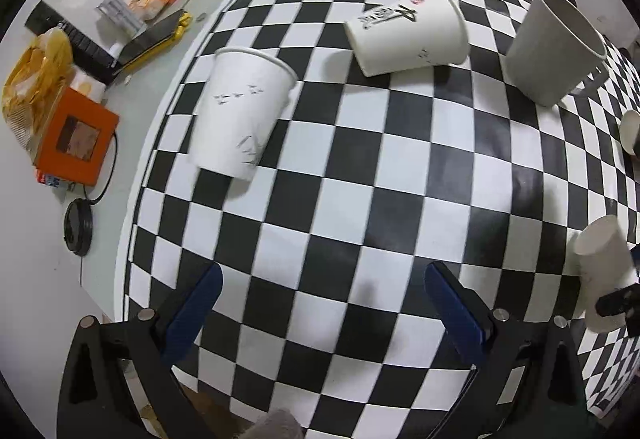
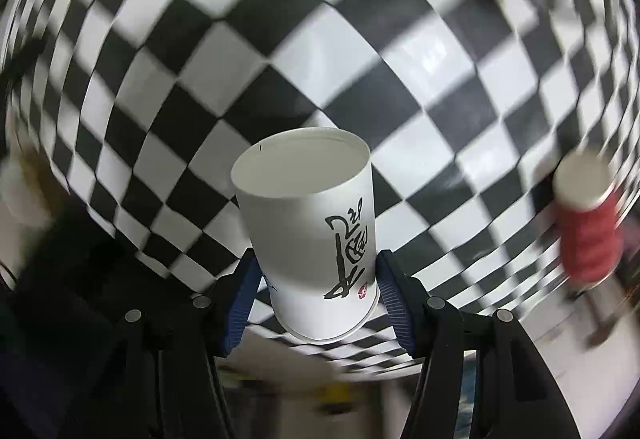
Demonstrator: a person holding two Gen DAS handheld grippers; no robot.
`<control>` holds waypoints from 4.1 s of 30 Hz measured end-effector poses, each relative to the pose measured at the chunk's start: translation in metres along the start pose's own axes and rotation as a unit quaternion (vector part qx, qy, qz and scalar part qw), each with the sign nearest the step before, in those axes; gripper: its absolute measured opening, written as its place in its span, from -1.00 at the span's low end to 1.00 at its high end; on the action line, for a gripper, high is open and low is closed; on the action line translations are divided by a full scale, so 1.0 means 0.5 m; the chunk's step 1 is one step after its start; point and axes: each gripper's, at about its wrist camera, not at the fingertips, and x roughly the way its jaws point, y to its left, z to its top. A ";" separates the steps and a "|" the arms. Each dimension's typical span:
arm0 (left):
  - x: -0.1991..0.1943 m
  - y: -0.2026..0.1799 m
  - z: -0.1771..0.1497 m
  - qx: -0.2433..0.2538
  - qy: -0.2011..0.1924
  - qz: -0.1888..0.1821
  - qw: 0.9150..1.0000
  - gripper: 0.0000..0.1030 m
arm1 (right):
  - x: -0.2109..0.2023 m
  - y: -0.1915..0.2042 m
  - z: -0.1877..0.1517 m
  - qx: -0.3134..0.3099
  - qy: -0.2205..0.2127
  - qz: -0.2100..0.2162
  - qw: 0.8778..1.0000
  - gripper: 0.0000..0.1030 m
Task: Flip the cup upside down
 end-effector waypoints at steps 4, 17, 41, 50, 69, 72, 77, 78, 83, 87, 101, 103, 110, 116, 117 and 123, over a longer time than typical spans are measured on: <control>-0.010 -0.037 -0.010 0.007 0.009 -0.009 1.000 1.00 | 0.026 -0.052 0.008 0.071 0.014 0.075 0.995 0.24; 0.006 -0.079 -0.009 0.031 0.035 -0.044 0.998 1.00 | -0.061 -0.050 0.016 0.078 -0.073 0.074 0.992 0.68; -0.011 -0.086 0.009 0.040 0.016 -0.055 0.998 1.00 | -0.137 -0.035 -0.134 0.286 -0.497 0.060 0.817 0.05; 0.002 -0.096 0.003 0.066 0.011 -0.057 0.996 1.00 | -0.079 0.031 -0.185 0.281 -0.560 0.003 0.779 0.05; -0.092 -0.099 -0.082 0.101 -0.038 -0.079 0.991 1.00 | -0.031 0.104 -0.275 0.351 -0.506 -0.011 0.788 0.79; -0.129 -0.099 -0.099 0.102 -0.052 -0.083 0.990 1.00 | -0.039 0.115 -0.309 0.367 -0.498 -0.032 0.785 0.98; -0.202 -0.093 -0.120 0.096 -0.076 -0.090 0.988 1.00 | -0.061 0.125 -0.373 0.387 -0.488 -0.056 0.781 0.98; -0.220 -0.091 -0.123 0.095 -0.081 -0.093 0.988 1.00 | -0.066 0.127 -0.386 0.389 -0.488 -0.056 0.780 0.98; -0.330 -0.078 -0.146 0.092 -0.112 -0.102 0.984 1.00 | -0.102 0.144 -0.467 0.390 -0.486 -0.055 0.780 0.98; -0.422 -0.061 -0.165 0.090 -0.143 -0.106 0.980 1.00 | -0.142 0.164 -0.541 0.392 -0.484 -0.059 0.780 0.98; -0.665 -0.026 -0.249 0.076 -0.230 -0.092 0.966 1.00 | -0.290 0.234 -0.802 0.389 -0.518 -0.075 0.758 0.99; -0.681 -0.022 -0.256 0.073 -0.227 -0.100 0.966 1.00 | -0.308 0.240 -0.830 0.388 -0.523 -0.081 0.755 0.98; -0.723 -0.013 -0.273 0.062 -0.231 -0.104 0.965 1.00 | -0.347 0.257 -0.894 0.389 -0.536 -0.098 0.743 0.99; -0.735 -0.012 -0.275 0.057 -0.238 -0.102 0.964 1.00 | -0.359 0.255 -0.925 0.395 -0.546 -0.102 0.732 0.99; -0.736 -0.012 -0.275 0.055 -0.240 -0.101 0.964 1.00 | -0.359 0.255 -0.927 0.396 -0.546 -0.103 0.731 0.99; -0.737 -0.006 -0.274 0.055 -0.241 -0.100 0.964 1.00 | -0.360 0.255 -0.930 0.395 -0.547 -0.101 0.731 0.99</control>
